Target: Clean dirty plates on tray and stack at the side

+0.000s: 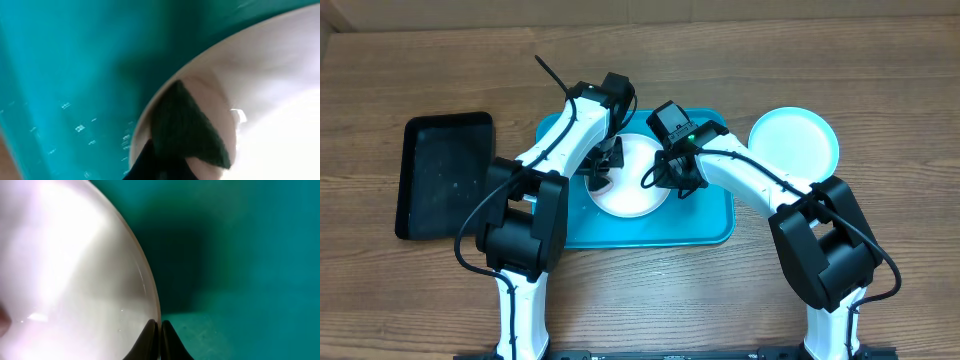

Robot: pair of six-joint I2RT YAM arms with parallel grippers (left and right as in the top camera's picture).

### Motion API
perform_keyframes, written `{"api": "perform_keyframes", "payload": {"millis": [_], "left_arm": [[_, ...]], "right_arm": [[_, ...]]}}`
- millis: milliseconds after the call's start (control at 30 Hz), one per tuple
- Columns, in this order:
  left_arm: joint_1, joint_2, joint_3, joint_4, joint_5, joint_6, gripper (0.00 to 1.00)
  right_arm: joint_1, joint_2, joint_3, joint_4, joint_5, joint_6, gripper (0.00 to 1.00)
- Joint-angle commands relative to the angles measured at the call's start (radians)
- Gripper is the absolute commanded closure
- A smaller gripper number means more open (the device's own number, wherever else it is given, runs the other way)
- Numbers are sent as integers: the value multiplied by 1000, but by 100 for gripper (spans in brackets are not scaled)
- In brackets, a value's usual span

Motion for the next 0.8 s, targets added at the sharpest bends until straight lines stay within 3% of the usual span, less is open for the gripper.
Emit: {"api": "perform_keyframes", "payload": {"millis": [0, 100, 267, 433, 667, 767], "left_arm": [[5, 30, 23, 72, 284, 81, 96], [-16, 30, 23, 158, 483, 28, 96], [-65, 30, 22, 216, 491, -18, 96], [-87, 30, 23, 185, 365, -16, 96], [-30, 30, 23, 41, 74, -23, 96], [19, 28, 24, -33, -60, -88, 96]], "right_arm": [[-8, 14, 18, -7, 40, -4, 96], [-8, 14, 18, -8, 40, -3, 96], [-7, 14, 18, -13, 40, -4, 96], [-7, 14, 18, -20, 40, -4, 96], [-7, 14, 18, -34, 40, -4, 96], [-7, 14, 18, -40, 40, -4, 97]]}}
